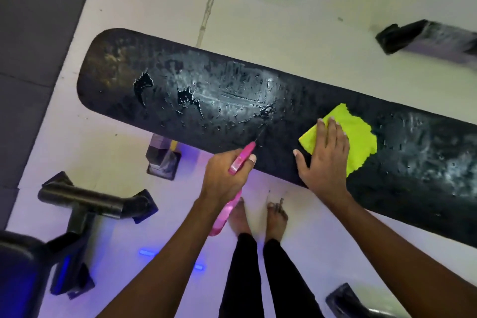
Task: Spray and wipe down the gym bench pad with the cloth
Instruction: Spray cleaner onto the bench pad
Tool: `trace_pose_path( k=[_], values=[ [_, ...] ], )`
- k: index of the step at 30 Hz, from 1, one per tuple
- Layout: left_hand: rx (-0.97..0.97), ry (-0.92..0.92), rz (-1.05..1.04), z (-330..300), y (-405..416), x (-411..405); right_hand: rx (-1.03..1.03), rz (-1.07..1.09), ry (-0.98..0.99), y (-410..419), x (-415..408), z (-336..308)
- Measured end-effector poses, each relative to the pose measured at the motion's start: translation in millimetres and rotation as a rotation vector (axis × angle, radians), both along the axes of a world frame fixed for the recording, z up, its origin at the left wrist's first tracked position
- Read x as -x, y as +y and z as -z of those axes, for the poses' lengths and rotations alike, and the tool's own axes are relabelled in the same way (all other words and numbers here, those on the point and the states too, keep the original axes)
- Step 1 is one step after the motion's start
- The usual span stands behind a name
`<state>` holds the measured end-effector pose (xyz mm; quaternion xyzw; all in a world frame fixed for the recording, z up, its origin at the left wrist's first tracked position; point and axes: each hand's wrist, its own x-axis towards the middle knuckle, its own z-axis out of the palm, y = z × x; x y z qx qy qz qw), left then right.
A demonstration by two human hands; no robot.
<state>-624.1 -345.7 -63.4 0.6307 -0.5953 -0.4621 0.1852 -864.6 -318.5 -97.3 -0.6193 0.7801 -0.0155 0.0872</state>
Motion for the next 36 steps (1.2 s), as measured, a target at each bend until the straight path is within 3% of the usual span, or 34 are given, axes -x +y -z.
trace_pose_path(
  k=[8,14,18,28,36],
  values=[
    [-0.002,-0.015,0.189,-8.2,5.7,48.5,0.149,0.046,-0.157,14.5,46.6,-10.6],
    [-0.047,-0.004,0.187,-26.2,6.0,89.7,0.075,0.348,-0.242,28.4,90.7,-43.2],
    [-0.059,0.016,0.222,-45.6,9.3,117.3,0.227,0.496,-0.391,47.4,120.3,-73.8],
    [0.225,0.252,0.2,-129.2,-5.9,219.5,0.428,0.755,-0.649,80.0,170.0,-143.2],
    [0.508,0.255,0.163,-151.3,-30.4,313.1,0.427,0.867,-0.756,114.3,186.9,-155.2]
  ],
)
